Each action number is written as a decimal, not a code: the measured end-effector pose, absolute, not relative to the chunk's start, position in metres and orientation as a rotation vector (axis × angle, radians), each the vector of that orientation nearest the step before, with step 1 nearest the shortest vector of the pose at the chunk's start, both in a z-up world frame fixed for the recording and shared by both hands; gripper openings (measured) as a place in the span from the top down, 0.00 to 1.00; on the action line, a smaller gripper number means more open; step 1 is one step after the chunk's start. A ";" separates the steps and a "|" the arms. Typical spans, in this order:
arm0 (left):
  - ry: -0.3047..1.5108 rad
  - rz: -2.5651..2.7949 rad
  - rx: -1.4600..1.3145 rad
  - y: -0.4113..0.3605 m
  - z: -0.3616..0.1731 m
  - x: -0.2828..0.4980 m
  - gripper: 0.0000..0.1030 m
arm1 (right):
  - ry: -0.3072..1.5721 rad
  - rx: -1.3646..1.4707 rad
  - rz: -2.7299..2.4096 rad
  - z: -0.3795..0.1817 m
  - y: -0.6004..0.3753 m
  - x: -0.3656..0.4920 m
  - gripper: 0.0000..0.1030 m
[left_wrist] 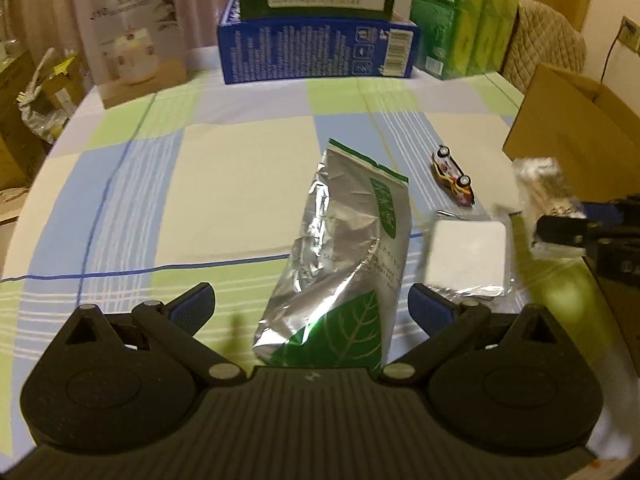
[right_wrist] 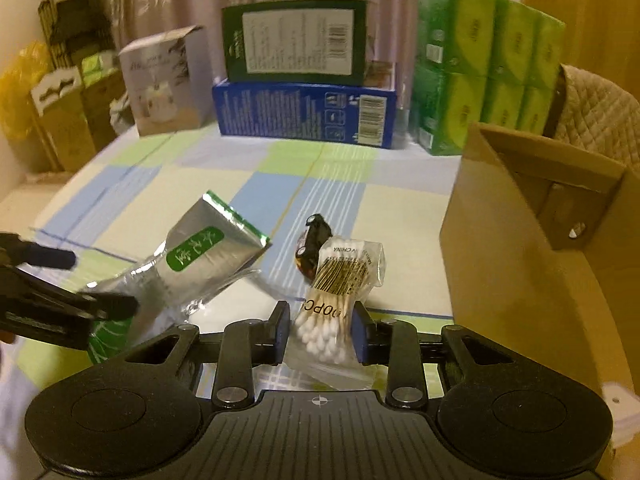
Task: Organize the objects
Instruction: 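Approach the silver snack bag with the left tool while the right tool approaches the cotton swab bag, then grasp the silver snack bag with the left tool while the right tool grasps the cotton swab bag, then carry the snack bag and cotton swab bag toward the cardboard box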
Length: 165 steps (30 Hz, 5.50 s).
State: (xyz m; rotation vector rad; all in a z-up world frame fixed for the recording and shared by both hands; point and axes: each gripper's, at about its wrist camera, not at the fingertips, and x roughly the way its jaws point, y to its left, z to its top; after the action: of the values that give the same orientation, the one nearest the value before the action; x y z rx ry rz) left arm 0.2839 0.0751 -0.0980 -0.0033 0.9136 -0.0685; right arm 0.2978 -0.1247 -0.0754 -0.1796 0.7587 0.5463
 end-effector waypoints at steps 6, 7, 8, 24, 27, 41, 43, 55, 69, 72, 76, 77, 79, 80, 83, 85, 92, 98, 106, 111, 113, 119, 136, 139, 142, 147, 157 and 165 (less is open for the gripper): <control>0.978 -0.110 0.022 0.065 -0.117 0.299 0.22 | 0.790 -0.130 0.600 -0.076 -0.123 0.291 0.72; 0.984 -0.114 0.028 0.064 -0.119 0.299 0.24 | 0.794 -0.128 0.604 -0.077 -0.122 0.291 0.72; 0.986 -0.114 0.028 0.064 -0.120 0.299 0.25 | 0.797 -0.128 0.606 -0.078 -0.121 0.291 0.72; 1.101 -0.102 -0.020 0.072 -0.102 0.209 0.44 | 0.892 -0.102 0.677 -0.085 -0.138 0.252 0.72; 1.100 -0.090 -0.036 0.070 -0.101 0.180 0.41 | 0.897 -0.103 0.694 -0.084 -0.140 0.235 0.72; 1.048 -0.111 -0.147 0.080 -0.098 0.188 0.18 | 0.910 -0.080 0.661 -0.086 -0.143 0.222 0.72; 1.068 -0.110 -0.136 0.079 -0.103 0.195 0.18 | 0.914 -0.078 0.663 -0.087 -0.142 0.224 0.72; 1.109 -0.096 -0.049 0.068 -0.116 0.202 0.18 | 0.911 -0.059 0.684 -0.085 -0.140 0.226 0.72; 1.085 -0.110 -0.036 0.066 -0.108 0.196 0.49 | 0.908 -0.042 0.693 -0.082 -0.138 0.225 0.72; 1.062 -0.117 -0.069 0.068 -0.102 0.194 0.56 | 0.904 -0.033 0.698 -0.081 -0.139 0.225 0.72; 1.063 -0.110 -0.047 0.063 -0.102 0.195 0.57 | 0.904 -0.023 0.694 -0.080 -0.141 0.227 0.72; 1.062 -0.111 -0.047 0.063 -0.102 0.195 0.57 | 0.902 -0.021 0.694 -0.080 -0.141 0.227 0.72; 1.052 -0.114 -0.052 0.063 -0.101 0.194 0.58 | 0.898 -0.021 0.696 -0.079 -0.141 0.227 0.72; 1.040 -0.115 -0.057 0.062 -0.099 0.193 0.58 | 0.898 -0.019 0.697 -0.078 -0.141 0.227 0.72; 1.022 -0.124 -0.063 0.061 -0.095 0.189 0.58 | 0.899 -0.023 0.703 -0.079 -0.140 0.226 0.72; 1.026 -0.122 -0.060 0.060 -0.095 0.189 0.58 | 0.901 -0.026 0.709 -0.080 -0.138 0.225 0.72; 1.030 -0.132 -0.078 0.054 -0.096 0.186 0.58 | 0.916 -0.036 0.723 -0.085 -0.136 0.222 0.72; 1.014 -0.141 -0.107 0.050 -0.087 0.182 0.58 | 0.905 -0.004 0.716 -0.080 -0.144 0.224 0.72; 0.975 -0.130 -0.145 0.034 -0.053 0.166 0.58 | 0.853 0.008 0.687 -0.053 -0.165 0.212 0.72; 0.929 -0.137 -0.155 0.014 -0.021 0.154 0.58 | 0.801 0.013 0.669 -0.020 -0.187 0.198 0.72; 0.912 -0.145 -0.162 0.005 -0.009 0.148 0.58 | 0.782 0.015 0.660 -0.007 -0.196 0.192 0.72; 0.877 -0.167 -0.188 -0.017 0.018 0.128 0.58 | 0.752 0.017 0.626 0.015 -0.224 0.174 0.72; 0.838 -0.206 -0.169 -0.051 0.051 0.103 0.58 | 0.712 0.022 0.578 0.046 -0.274 0.146 0.72; 0.835 -0.214 -0.164 -0.056 0.055 0.102 0.58 | 0.707 0.020 0.574 0.049 -0.279 0.145 0.72; 0.827 -0.229 -0.160 -0.062 0.059 0.101 0.58 | 0.702 0.009 0.569 0.053 -0.284 0.143 0.72; 0.823 -0.254 -0.149 -0.076 0.065 0.102 0.58 | 0.694 -0.018 0.540 0.058 -0.299 0.142 0.72; 0.821 -0.305 -0.123 -0.114 0.072 0.114 0.58 | 0.677 -0.054 0.478 0.063 -0.337 0.146 0.72; 0.834 -0.334 -0.120 -0.141 0.069 0.127 0.58 | 0.674 -0.096 0.434 0.063 -0.370 0.161 0.72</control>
State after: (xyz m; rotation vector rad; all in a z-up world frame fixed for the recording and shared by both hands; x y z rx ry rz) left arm 0.1273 -0.1408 0.0690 -0.1196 0.8335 -0.3343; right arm 0.1606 -0.3699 0.0631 -0.0963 0.6742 0.4342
